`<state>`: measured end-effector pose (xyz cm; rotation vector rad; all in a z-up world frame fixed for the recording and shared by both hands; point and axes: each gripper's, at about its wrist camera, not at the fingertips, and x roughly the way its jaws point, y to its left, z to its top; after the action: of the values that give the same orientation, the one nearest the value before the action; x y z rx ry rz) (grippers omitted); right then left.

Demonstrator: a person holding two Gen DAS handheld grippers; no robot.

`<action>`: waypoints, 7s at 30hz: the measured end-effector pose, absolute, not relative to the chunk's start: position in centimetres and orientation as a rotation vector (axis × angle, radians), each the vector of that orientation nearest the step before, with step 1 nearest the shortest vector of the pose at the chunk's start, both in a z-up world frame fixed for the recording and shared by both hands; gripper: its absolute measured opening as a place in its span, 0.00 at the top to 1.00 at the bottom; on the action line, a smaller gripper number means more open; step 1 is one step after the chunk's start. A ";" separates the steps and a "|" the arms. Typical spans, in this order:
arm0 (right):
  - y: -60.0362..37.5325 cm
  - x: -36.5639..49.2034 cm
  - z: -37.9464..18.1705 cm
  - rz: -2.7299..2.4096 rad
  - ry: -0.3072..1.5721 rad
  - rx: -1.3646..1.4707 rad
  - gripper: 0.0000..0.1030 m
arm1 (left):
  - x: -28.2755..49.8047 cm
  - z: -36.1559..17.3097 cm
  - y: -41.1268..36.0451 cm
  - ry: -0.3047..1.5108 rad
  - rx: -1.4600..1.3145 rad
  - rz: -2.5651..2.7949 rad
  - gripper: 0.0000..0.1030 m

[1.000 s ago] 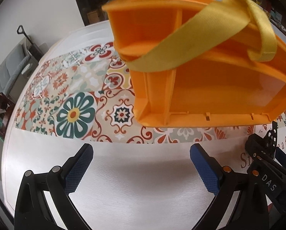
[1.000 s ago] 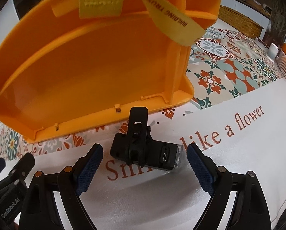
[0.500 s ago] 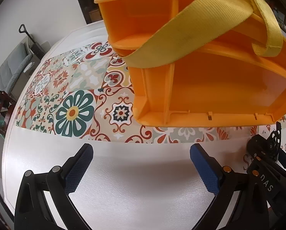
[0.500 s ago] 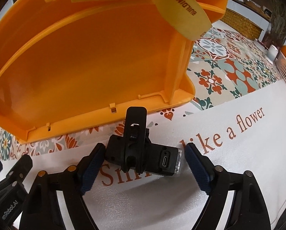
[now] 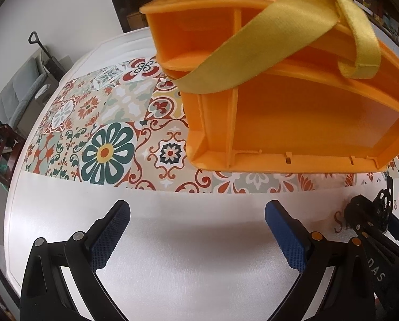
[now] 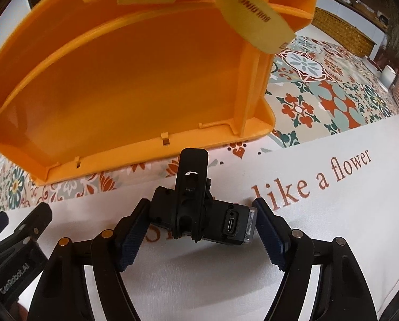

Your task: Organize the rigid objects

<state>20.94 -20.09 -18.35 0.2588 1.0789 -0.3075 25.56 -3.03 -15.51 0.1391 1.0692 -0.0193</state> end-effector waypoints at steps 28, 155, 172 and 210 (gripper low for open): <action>-20.1 18.7 -7.6 -0.187 1.015 0.215 0.26 | 23.6 -6.3 -3.0 0.972 0.109 -0.063 0.00; -21.3 18.7 2.8 -0.178 0.953 0.094 0.13 | 22.2 3.6 -1.8 0.858 0.107 -0.060 0.00; -21.4 15.0 3.1 -0.183 0.952 0.108 0.13 | 18.6 3.4 -1.2 0.858 0.130 -0.062 0.00; -21.5 13.5 3.5 -0.198 0.928 0.108 0.13 | 17.5 3.6 -1.3 0.873 0.129 -0.078 0.00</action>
<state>13.46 -21.51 3.49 0.1076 0.9279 -0.1983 17.54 -1.32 3.58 0.1293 0.8733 -0.0784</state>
